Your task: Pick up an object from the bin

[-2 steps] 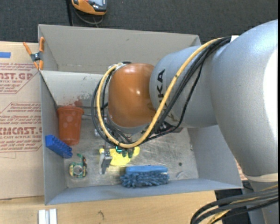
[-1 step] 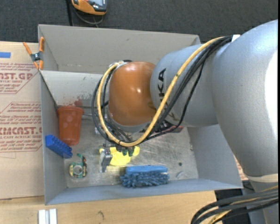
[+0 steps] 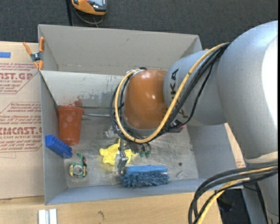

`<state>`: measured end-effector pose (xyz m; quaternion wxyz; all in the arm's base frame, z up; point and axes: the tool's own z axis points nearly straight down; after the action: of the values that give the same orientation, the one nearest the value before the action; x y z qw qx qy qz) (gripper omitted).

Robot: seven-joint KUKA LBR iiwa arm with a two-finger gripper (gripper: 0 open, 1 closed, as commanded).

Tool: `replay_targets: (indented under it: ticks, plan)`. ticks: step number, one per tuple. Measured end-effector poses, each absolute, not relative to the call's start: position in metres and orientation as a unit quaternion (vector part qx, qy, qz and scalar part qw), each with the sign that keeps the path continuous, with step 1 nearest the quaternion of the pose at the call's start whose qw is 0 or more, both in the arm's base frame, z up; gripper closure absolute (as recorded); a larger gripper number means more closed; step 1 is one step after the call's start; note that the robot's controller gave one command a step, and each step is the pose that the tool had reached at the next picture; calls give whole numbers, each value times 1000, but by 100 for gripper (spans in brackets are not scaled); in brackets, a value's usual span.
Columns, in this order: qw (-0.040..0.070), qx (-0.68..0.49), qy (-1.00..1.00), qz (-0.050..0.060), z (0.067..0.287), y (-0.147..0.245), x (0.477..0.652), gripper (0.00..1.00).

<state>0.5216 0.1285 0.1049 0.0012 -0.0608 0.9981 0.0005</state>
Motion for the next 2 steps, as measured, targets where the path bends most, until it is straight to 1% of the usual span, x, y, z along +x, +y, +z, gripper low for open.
replay_targets:
  ticks: [1,2]
  plan:
    - [-2,-89,996,0,124,93,500,0]
    - [2,-75,997,1,123,98,514,0]
